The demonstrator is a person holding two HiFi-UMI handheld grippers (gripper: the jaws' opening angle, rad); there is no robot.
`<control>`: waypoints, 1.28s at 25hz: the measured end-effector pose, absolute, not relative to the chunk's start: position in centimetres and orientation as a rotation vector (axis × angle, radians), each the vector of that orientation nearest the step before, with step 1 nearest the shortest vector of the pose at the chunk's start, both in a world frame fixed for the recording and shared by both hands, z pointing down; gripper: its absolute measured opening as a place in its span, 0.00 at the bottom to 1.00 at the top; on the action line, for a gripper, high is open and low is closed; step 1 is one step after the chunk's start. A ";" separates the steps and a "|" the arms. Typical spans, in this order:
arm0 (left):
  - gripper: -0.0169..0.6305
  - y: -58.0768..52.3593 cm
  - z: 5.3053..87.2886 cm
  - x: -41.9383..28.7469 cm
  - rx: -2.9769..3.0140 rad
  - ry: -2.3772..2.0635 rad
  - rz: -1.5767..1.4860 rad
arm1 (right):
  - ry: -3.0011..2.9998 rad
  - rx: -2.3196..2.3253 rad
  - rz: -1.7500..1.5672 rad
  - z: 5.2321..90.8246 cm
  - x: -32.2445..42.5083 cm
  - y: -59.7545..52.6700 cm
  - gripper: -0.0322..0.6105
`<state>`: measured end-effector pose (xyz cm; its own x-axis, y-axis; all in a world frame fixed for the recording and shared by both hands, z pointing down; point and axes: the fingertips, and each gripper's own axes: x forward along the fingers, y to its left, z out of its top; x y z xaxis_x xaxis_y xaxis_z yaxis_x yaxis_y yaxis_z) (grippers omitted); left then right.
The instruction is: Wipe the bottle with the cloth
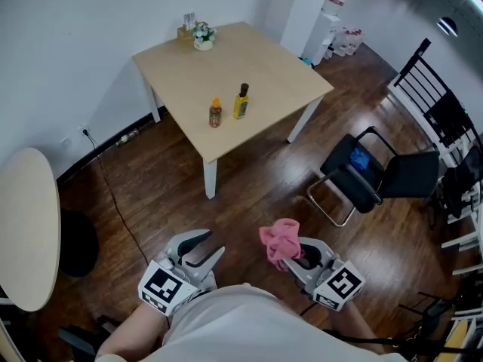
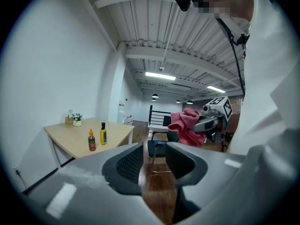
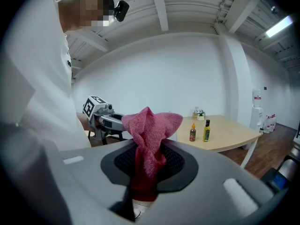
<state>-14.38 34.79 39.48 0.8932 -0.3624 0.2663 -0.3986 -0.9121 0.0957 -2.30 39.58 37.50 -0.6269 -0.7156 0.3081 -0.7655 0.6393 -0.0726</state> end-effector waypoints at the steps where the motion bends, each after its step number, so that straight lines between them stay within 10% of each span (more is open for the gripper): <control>1: 0.27 35.3 39.1 -13.9 2.916 -0.590 0.352 | -2.613 1.199 0.278 37.5 -1.9 40.2 0.19; 32: 0.26 42.1 38.1 -11.1 2.880 -0.717 0.408 | -2.687 1.083 0.191 37.7 0.2 45.3 0.19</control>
